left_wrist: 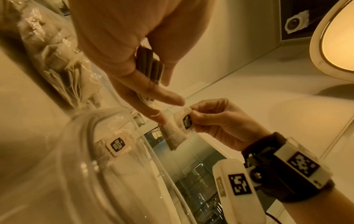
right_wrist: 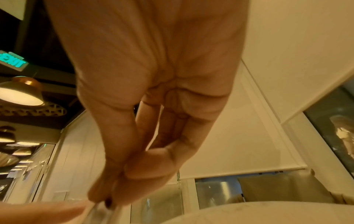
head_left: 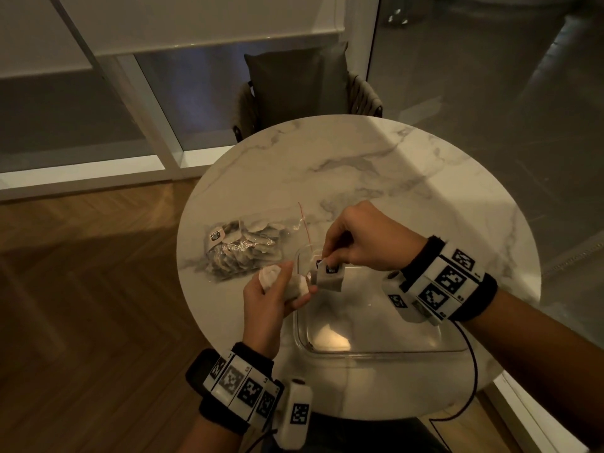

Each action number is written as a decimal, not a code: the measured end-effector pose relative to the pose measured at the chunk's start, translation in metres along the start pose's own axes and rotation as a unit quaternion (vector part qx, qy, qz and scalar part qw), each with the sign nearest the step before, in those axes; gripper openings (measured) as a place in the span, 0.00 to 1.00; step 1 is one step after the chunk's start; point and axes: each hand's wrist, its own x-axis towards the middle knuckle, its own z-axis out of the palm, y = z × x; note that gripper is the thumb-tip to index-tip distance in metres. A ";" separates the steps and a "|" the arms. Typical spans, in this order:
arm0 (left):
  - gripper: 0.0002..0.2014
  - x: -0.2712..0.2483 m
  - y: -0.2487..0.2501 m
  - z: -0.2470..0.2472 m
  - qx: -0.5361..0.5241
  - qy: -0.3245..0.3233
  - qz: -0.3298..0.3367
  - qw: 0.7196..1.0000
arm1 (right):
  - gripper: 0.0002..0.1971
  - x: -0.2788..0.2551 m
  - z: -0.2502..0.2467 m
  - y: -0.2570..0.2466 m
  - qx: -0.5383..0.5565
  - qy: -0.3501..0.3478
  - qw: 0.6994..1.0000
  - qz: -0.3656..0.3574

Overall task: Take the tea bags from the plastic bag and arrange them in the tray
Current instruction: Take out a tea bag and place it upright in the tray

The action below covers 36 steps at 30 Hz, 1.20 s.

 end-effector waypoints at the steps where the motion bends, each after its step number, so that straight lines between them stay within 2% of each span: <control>1: 0.15 0.000 0.000 -0.001 -0.012 0.001 -0.007 1.000 | 0.04 0.003 0.001 0.001 -0.011 -0.010 1.000 0.003; 5: 0.14 0.002 -0.004 -0.003 -0.056 0.023 -0.029 0.998 | 0.07 0.015 0.012 0.010 -0.067 -0.076 0.995 0.018; 9: 0.15 0.002 -0.005 -0.006 -0.094 0.036 -0.036 0.994 | 0.07 0.029 0.026 0.019 -0.076 -0.115 0.990 0.033; 14: 0.16 0.002 -0.004 -0.010 -0.105 0.019 -0.009 0.994 | 0.07 0.043 0.043 0.026 -0.088 -0.144 0.985 0.037; 21: 0.19 0.003 -0.005 -0.019 -0.123 0.041 -0.017 0.991 | 0.05 0.054 0.054 0.032 -0.119 -0.115 0.984 0.059; 30: 0.17 0.001 -0.005 -0.019 -0.119 0.032 -0.020 0.992 | 0.04 0.056 0.054 0.031 -0.170 -0.080 0.981 0.047; 36: 0.16 0.000 -0.004 -0.019 -0.129 0.023 -0.031 0.991 | 0.05 0.053 0.048 0.035 -0.144 -0.053 0.987 0.047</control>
